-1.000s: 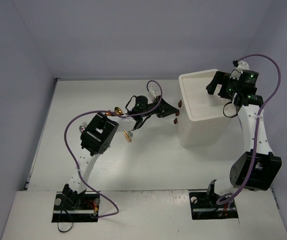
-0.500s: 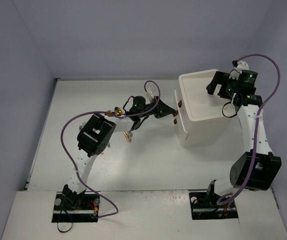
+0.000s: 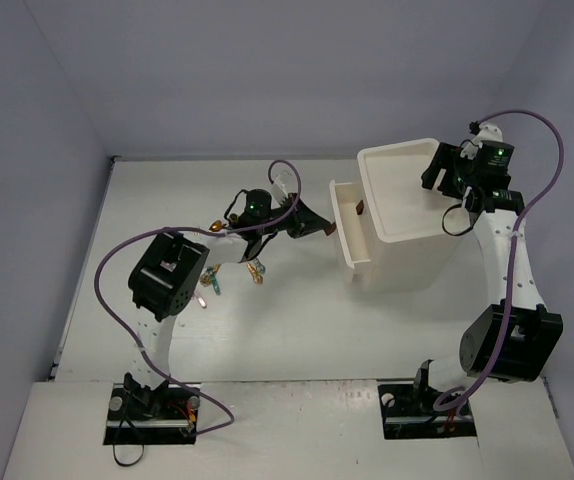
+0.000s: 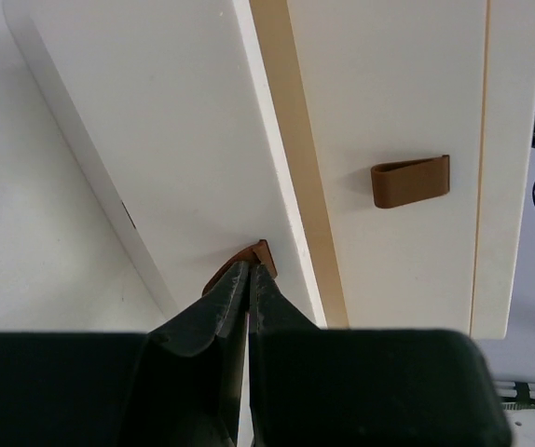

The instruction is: Sort the eating utensils into containers

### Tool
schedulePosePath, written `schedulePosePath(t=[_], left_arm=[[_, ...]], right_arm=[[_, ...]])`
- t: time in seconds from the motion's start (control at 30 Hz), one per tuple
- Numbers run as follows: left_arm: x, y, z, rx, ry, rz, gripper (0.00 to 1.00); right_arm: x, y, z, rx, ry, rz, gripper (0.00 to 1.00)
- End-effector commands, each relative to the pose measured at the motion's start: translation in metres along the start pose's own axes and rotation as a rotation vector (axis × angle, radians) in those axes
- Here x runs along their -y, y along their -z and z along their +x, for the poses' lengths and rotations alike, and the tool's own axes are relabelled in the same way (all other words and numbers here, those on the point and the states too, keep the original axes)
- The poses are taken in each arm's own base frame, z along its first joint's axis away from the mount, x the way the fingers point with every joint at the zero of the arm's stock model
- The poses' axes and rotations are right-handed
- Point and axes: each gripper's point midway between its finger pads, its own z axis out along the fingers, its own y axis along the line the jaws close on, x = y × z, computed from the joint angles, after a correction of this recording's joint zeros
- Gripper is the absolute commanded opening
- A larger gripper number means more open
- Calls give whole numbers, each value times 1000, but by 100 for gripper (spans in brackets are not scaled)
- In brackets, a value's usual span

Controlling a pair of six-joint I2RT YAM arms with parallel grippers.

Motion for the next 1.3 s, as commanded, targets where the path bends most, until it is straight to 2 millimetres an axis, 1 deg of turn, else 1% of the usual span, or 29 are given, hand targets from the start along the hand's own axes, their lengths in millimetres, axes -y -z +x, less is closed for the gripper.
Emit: schedulePosePath(t=[0.0,0.2,0.3,0.47,0.6,0.67,0.7,0.77,0.83,0.87,0.9,0.97,1.03,1.07,1.17,1.27], left_arm=[[43,30,-23,47,-119,66,0],[32,51,-28,51,-118,19,0],[34,58,-29,52,-134,11,0],[32,64,-24,41,-146,-13,0],[28,71,-24,40,-160,-51,0],[29,74,-24,39,-163,-71,3],[30,76,-25,40,-174,-87,11],[30,79,-28,40,-201,-121,30],[31,82,-31,36,-235,-160,43],[34,84,-32,35,-250,-172,47],[35,86,-34,33,-281,-185,54],[39,94,-38,34,-319,-238,59],[40,107,-44,39,-388,-326,67],[38,118,-46,43,-417,-402,68],[33,161,-56,104,-451,-633,71],[25,199,-59,163,-465,-801,71]], right_arm=[[4,7,11,-26,-27,31,71],[8,9,12,-23,-25,51,72],[8,9,12,-24,-22,54,72],[9,10,10,-18,-19,59,73],[9,10,9,-14,-17,61,74],[9,12,6,-7,-14,60,76],[8,13,3,-1,-10,58,78],[6,16,-3,13,-2,53,81],[4,20,-10,30,9,47,86],[3,23,-16,46,15,45,88],[1,26,-21,60,22,44,90],[-1,34,-32,91,34,42,96],[-1,40,-41,115,47,51,99],[-2,45,-48,134,54,53,100],[-3,57,-60,173,76,78,100],[-6,73,-77,227,98,97,100]])
